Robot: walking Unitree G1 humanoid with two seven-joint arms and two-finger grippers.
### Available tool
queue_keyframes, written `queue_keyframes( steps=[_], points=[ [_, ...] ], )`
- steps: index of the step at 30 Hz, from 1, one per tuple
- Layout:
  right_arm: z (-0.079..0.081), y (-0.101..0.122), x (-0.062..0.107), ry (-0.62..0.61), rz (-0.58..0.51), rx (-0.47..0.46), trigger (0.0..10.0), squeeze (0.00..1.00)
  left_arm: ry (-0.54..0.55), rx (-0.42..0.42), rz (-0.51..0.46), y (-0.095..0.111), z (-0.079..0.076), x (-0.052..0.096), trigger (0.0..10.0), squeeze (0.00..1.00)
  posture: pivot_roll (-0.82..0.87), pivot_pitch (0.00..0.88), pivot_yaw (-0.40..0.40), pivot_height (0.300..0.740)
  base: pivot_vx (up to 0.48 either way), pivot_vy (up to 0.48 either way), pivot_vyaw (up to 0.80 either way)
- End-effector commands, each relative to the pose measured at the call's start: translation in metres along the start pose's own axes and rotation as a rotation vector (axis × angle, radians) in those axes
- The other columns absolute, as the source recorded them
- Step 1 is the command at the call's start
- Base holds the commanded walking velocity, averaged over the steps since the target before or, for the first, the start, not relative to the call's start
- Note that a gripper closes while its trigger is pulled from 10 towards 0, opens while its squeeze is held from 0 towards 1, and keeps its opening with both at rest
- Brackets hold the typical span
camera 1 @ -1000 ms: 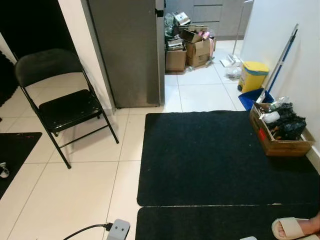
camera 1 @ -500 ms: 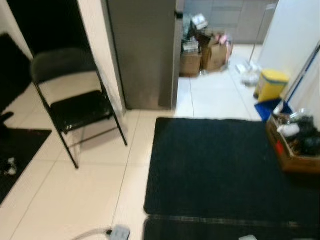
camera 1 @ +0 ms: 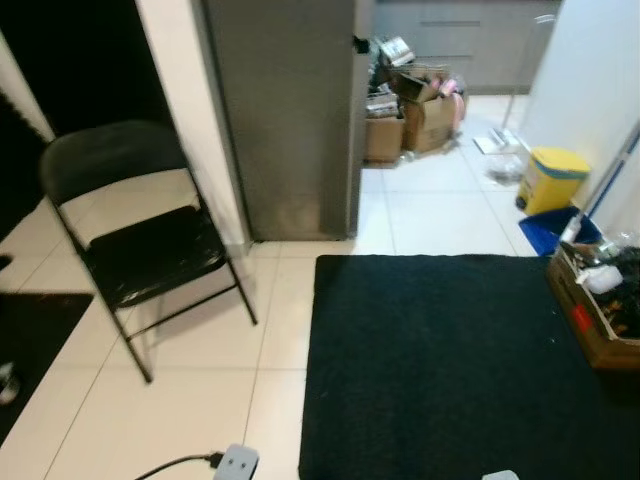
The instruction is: Restocking fridge
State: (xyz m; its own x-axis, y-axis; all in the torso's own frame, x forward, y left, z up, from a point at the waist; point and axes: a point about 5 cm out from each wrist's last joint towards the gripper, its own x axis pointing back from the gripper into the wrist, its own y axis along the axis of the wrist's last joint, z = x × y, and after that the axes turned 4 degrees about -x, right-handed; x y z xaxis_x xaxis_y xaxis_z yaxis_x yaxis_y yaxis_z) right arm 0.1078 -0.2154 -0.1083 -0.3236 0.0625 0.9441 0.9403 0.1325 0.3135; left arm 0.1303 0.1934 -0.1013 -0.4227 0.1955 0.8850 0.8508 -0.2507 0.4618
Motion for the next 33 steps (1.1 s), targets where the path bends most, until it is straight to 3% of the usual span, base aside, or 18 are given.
queue_keyframes(
  steps=[1, 6, 33],
  points=[
    [0.0030, 0.0055, -0.0007, 0.012, -0.014, -0.013, 10.0, 0.00, -0.034, 0.011, -0.023, 0.0035, -0.0086, -0.0026, 10.0, 0.00, 0.05, 0.000, 0.003, 0.740, 0.368, 0.000, -0.80],
    [0.0030, 0.0061, -0.0007, 0.010, -0.021, -0.020, 10.0, 0.00, -0.035, 0.011, -0.022, 0.0033, -0.0087, -0.0026, 10.0, 0.00, 0.05, 0.000, 0.004, 0.740, 0.373, 0.000, -0.80],
    [0.0021, 0.0087, -0.0007, 0.003, -0.036, 0.000, 10.0, 0.00, -0.036, 0.000, -0.022, 0.0042, -0.0089, -0.0028, 10.0, 0.00, 0.05, 0.000, 0.003, 0.740, 0.382, 0.000, 0.00]
  ],
)
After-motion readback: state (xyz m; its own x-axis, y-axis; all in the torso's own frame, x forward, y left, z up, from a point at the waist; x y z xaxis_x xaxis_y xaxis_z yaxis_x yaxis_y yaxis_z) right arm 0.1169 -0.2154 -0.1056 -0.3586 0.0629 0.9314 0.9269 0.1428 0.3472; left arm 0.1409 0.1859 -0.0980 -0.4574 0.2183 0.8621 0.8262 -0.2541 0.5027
